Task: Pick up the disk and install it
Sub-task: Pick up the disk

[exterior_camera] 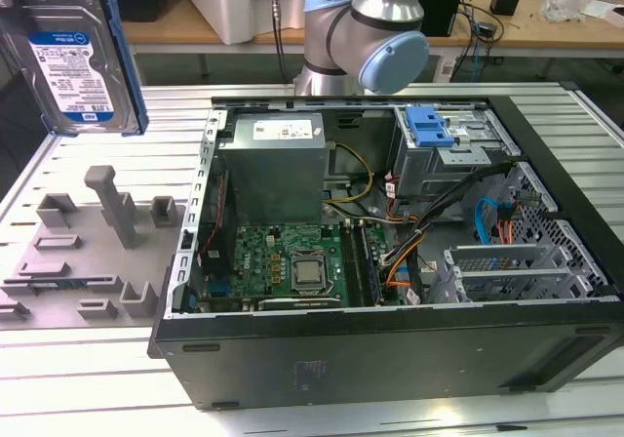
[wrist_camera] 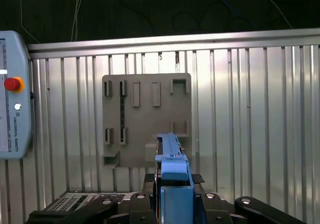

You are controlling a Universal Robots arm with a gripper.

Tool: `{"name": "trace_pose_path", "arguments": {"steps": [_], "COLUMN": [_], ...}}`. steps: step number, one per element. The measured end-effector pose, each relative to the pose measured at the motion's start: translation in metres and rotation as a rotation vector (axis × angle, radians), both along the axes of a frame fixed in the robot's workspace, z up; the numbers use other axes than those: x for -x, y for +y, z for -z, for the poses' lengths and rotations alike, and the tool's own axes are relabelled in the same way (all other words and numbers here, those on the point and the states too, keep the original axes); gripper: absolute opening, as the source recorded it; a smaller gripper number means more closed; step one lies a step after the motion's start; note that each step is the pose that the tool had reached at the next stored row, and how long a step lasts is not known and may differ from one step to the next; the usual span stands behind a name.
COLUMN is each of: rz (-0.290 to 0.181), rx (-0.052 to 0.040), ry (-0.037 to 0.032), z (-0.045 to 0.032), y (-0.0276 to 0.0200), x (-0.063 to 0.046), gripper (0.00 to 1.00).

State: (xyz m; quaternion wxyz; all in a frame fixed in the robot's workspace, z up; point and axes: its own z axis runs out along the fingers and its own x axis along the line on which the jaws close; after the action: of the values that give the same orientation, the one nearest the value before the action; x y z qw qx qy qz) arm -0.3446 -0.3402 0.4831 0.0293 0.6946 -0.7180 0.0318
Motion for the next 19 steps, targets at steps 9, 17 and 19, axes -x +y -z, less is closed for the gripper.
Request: {"name": "trace_pose_path", "arguments": {"steps": [9,17,19], "rz": [0.000,0.000,0.000], "rx": [0.0001,0.0001,0.0002], "ry": [-0.0001,-0.0001,-0.0001], "z": [-0.0002,-0.0002,-0.0002], "y": [-0.0006,-0.0071,-0.0112], "x": [-0.007,-0.008,-0.008], "gripper": [0.36,0.36,0.36]}}
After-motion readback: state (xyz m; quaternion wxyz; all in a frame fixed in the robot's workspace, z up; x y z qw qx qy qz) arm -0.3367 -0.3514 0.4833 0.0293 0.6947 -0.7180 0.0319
